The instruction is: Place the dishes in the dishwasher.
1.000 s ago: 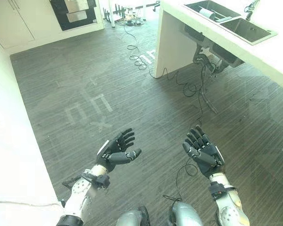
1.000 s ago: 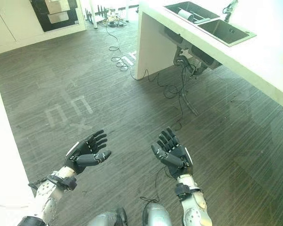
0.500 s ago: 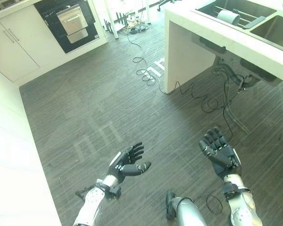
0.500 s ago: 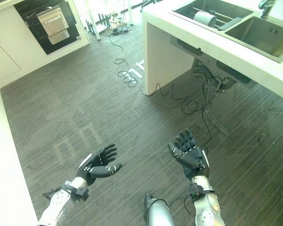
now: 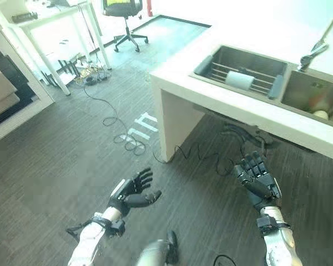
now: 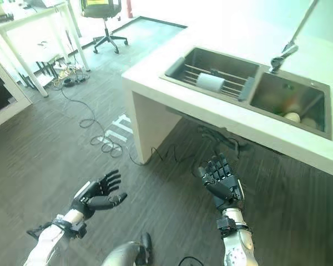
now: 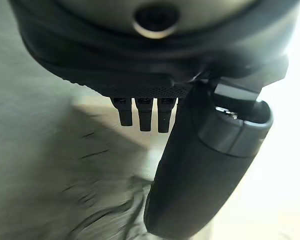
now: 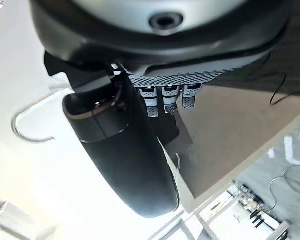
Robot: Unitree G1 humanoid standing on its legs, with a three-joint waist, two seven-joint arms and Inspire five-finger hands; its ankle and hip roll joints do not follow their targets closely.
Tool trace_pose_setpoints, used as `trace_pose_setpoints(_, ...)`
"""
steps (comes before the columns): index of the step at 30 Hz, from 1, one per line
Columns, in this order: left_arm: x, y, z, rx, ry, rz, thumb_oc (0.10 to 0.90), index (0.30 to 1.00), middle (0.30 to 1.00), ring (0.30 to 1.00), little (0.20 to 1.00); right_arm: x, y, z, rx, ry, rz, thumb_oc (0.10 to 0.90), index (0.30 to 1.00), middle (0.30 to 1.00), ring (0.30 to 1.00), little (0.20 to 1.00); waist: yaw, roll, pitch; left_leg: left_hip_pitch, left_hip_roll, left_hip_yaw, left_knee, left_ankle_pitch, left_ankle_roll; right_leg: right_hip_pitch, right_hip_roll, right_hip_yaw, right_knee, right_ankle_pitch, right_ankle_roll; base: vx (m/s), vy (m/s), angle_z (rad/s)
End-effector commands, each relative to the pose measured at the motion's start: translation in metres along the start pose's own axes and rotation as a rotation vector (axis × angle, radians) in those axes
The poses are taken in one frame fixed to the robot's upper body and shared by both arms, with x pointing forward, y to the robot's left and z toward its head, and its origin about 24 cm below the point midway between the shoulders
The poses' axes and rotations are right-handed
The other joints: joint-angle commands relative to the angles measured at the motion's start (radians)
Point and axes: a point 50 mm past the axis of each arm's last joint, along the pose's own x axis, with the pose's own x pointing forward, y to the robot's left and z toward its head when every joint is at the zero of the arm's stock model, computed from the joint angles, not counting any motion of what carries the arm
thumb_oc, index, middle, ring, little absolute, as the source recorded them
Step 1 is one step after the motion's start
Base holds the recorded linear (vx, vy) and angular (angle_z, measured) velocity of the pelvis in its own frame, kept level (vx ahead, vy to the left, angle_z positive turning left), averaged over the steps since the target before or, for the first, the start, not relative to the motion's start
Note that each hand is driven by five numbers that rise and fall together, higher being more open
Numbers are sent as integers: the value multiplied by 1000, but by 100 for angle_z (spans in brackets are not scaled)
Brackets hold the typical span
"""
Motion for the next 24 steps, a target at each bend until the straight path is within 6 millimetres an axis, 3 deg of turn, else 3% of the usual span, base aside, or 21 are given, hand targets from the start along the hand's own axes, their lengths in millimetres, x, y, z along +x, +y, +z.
trace_pose_setpoints(1, 2, -11, 32, 91, -167, -75, 800, 900, 900, 900, 900, 24, 9, 38, -191, -64, 181, 800, 900, 900, 900, 900, -18, 96, 19, 143, 102, -122, -184, -12, -105, 4, 139, -163, -642, -47, -54, 406, -111, -116)
trace_pose_setpoints(3, 1, -10, 33, 118, -173, -94, 800, 900, 900, 900, 900, 15, -5, 38, -212, -60, 156, 800, 900, 900, 900, 900, -55, 78, 31, 185, 101, -144, -184, -42, -117, 32, 183, -148, -953, -63, -76, 275, -289, -37)
trace_pose_setpoints(4, 2, -11, 32, 122, -170, -88, 800, 900, 900, 900, 900, 14, -8, 38, -222, -57, 155, 800, 900, 900, 900, 900, -58, 73, 30, 185, 106, -140, -184, -43, -123, 54, 189, -150, -1003, -66, -80, 204, -265, 65)
trace_pose_setpoints(5, 4, -11, 32, 121, -167, -82, 800, 900, 900, 900, 900, 13, -11, 37, -218, -52, 154, 800, 900, 900, 900, 900, -61, 69, 26, 187, 106, -136, -184, -45, -125, 53, 185, -145, -1003, -59, -74, 110, -193, 59)
trace_pose_setpoints(6, 6, -12, 29, 104, -163, -84, 800, 900, 900, 900, 900, 15, -11, 35, -208, -40, 163, 800, 900, 900, 900, 900, -59, 55, 14, 184, 105, -119, -184, -45, -138, 55, 180, -137, -1003, -102, -82, 72, -144, 28)
trace_pose_setpoints(8, 5, -16, 28, 101, -161, -107, 800, 900, 900, 900, 900, 17, -10, 34, -218, -17, 184, 800, 900, 900, 900, 900, -46, 47, 1, 167, 107, -102, -184, -40, -143, 69, 174, -135, -1003, -128, -85, 40, -96, 10)
trace_pose_setpoints(16, 3, -17, 18, 92, -112, -92, 800, 900, 900, 900, 900, 14, -15, 14, -247, 102, 168, 800, 900, 900, 900, 900, -28, 41, -38, 119, 134, -61, -184, -38, -166, 54, 157, -127, -1003, -163, -84, 11, -32, -35)
trace_pose_setpoints(22, -1, -8, -10, 71, 37, -23, 800, 900, 900, 900, 900, 8, -37, 3, -274, 184, 55, 800, 900, 900, 900, 900, -23, 41, -52, 120, 148, -31, -184, -48, -170, 52, 144, -136, -1003, -164, -76, 7, 17, -8)
trace_pose_setpoints(24, -8, -5, -28, 83, 120, -3, 800, 900, 900, 900, 900, 1, -51, -2, -277, 222, -24, 800, 900, 900, 900, 900, -23, 39, -48, 126, 156, -17, -184, -54, -167, 58, 142, -142, -1003, -164, -74, 2, 40, -1)
